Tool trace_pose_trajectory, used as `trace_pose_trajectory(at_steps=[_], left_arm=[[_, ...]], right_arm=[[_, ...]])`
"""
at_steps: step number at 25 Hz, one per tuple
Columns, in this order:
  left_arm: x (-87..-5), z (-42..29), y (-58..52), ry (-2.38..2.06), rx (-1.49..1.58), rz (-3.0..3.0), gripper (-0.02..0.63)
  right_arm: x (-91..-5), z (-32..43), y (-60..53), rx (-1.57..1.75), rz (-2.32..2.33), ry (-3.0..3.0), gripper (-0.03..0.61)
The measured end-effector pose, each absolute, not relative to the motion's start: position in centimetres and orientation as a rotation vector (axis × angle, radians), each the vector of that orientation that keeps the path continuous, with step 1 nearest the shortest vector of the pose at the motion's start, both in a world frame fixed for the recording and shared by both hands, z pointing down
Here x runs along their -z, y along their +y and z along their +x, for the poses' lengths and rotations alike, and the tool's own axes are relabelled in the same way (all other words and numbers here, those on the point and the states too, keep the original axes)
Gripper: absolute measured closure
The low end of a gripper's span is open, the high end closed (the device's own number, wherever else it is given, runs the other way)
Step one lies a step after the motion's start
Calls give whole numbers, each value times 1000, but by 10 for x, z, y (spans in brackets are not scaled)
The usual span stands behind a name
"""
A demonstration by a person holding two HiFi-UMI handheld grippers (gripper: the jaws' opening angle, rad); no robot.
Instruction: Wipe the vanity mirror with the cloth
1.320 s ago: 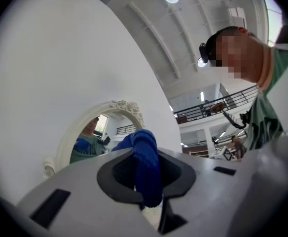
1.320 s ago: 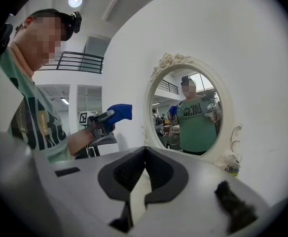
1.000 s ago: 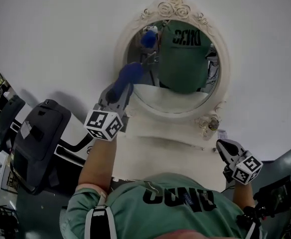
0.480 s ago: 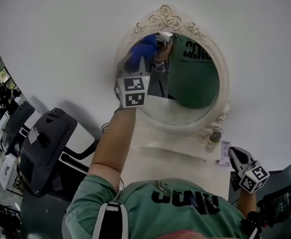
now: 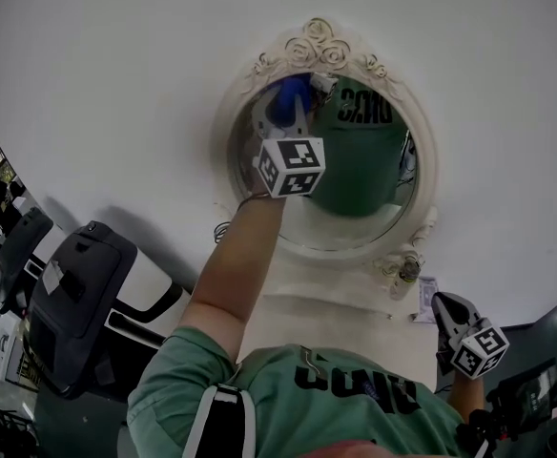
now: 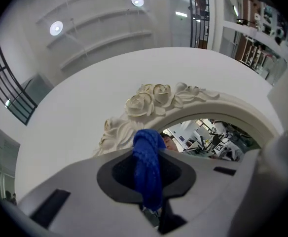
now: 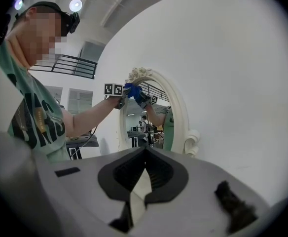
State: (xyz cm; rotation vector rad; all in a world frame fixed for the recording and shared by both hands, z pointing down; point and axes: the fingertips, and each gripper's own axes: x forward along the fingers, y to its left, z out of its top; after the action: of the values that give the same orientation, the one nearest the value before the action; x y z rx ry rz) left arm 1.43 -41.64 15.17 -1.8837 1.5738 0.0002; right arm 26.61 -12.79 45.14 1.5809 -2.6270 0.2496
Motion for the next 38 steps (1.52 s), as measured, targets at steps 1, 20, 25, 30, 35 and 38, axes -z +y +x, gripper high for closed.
trace_pose_trajectory(at_steps=[1, 20, 25, 30, 35, 38], left_arm=[[-150, 21, -417, 1567, 2, -1867, 551], [-195, 192, -370, 1040, 235, -1660, 557], [-188, 88, -359, 1227, 89, -1753, 557], [-198, -62, -391, 1550, 156, -1706, 557], [-214, -105, -418, 1650, 303, -1558, 555], [-220, -98, -426, 1627, 366, -1467, 557]], right_arm=[[-452, 267, -128, -250, 1584, -2620, 566], [-466, 288, -133, -296, 1603, -2613, 566], [-457, 272, -139, -255, 1551, -2621, 568], [-453, 252, -149, -244, 1488, -2615, 566], [-448, 232, -159, -226, 1417, -2619, 568], [-446, 228, -157, -208, 1409, -2611, 566]])
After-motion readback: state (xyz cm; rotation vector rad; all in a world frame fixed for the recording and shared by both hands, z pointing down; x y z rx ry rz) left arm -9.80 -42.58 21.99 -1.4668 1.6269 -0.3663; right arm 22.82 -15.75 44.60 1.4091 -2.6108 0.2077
